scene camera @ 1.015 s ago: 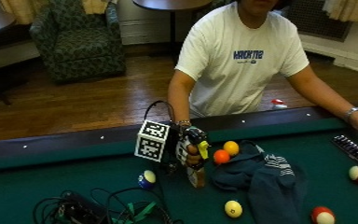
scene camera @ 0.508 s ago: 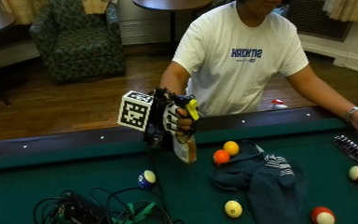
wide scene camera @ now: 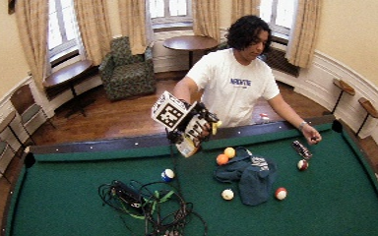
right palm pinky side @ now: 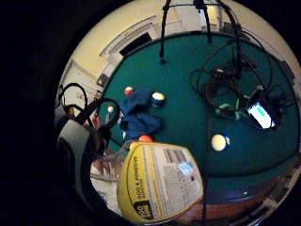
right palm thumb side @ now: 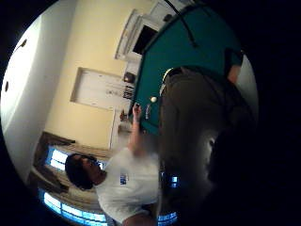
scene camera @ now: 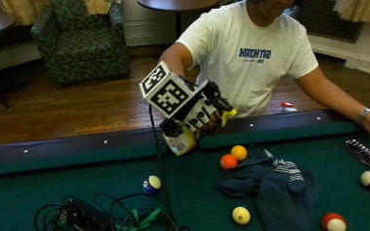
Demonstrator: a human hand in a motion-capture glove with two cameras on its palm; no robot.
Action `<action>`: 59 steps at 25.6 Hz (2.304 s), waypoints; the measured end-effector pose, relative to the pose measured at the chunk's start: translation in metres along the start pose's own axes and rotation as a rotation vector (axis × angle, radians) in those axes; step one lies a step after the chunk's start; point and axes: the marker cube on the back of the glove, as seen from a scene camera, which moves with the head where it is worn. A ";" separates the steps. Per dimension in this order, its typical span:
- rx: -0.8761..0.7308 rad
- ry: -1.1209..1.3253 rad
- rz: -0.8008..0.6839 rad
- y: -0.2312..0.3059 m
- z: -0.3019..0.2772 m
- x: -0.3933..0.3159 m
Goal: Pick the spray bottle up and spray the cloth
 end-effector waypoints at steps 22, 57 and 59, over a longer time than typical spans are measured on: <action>-0.729 0.655 0.149 -0.035 0.138 -0.021; -0.285 0.025 -0.080 -0.053 0.063 -0.097; -0.237 -0.083 -0.127 -0.049 0.062 -0.101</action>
